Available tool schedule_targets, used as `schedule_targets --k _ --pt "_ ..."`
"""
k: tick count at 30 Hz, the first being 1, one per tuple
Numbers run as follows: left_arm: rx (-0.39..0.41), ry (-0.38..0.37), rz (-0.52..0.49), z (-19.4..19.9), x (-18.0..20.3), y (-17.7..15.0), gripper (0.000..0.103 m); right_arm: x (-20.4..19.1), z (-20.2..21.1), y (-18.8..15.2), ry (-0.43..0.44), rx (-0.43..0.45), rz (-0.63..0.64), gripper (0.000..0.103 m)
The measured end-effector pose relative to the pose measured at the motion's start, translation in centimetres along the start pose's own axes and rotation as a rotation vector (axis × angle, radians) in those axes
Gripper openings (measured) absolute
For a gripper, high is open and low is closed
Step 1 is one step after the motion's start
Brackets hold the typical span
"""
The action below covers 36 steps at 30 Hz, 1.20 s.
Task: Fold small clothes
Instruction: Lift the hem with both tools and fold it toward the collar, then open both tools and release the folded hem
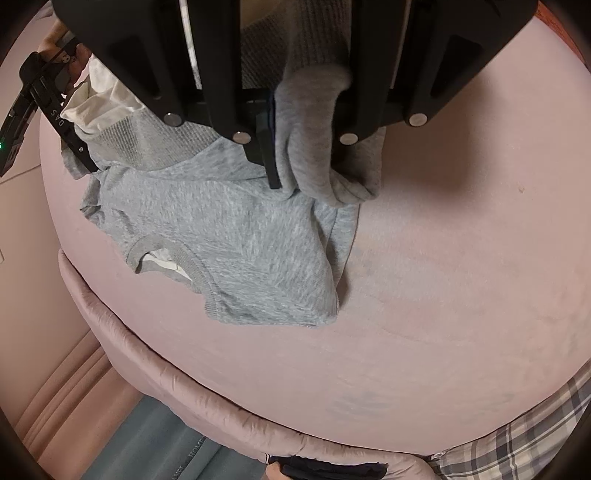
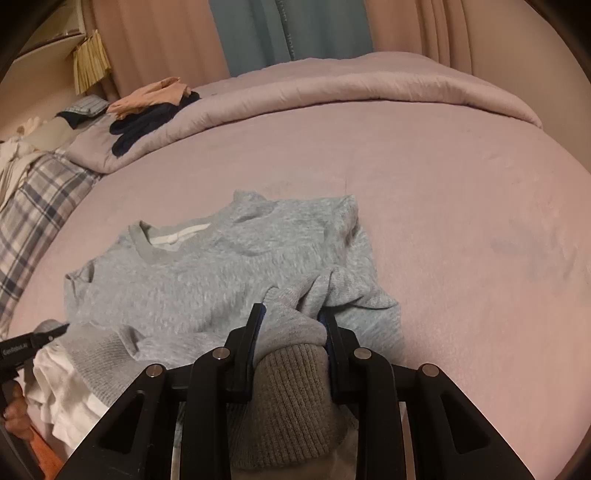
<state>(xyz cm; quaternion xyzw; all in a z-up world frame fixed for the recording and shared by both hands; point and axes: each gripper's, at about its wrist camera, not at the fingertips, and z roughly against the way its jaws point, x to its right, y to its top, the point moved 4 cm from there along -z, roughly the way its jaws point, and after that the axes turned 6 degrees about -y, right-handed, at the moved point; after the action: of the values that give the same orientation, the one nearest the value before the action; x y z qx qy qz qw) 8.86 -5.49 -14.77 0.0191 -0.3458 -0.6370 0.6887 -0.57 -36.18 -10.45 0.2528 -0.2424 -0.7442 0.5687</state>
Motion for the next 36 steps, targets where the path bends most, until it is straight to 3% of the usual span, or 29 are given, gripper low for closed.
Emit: schedule_targets --k 8,12,16,20,25,36 --pt "0.031 -0.009 -0.002 0.4 0.2 -0.4 0.019 -0.4 -0.2 0.0 -0.02 0.015 0.008 0.03" --pt "0.064 -0.071 0.045 2.2 0.3 -0.6 0.046 -0.6 0.0 0.0 0.025 0.017 0.019 0.048" --pt "0.072 -0.106 0.024 4.5 1.3 -1.1 0.058 -0.1 1.1 0.0 0.036 0.033 -0.014 0.059" --pt "0.125 -0.091 -0.016 6.8 2.1 -1.6 0.073 0.4 2.8 0.0 0.059 0.051 -0.029 0.066" --pt "0.101 -0.074 -0.031 7.0 1.8 -3.1 0.074 1.3 4.8 -0.2 0.055 0.087 -0.059 0.07" --pt "0.023 -0.065 0.026 5.5 0.2 -6.4 0.073 0.6 5.8 -3.1 0.112 0.065 -0.063 0.07"
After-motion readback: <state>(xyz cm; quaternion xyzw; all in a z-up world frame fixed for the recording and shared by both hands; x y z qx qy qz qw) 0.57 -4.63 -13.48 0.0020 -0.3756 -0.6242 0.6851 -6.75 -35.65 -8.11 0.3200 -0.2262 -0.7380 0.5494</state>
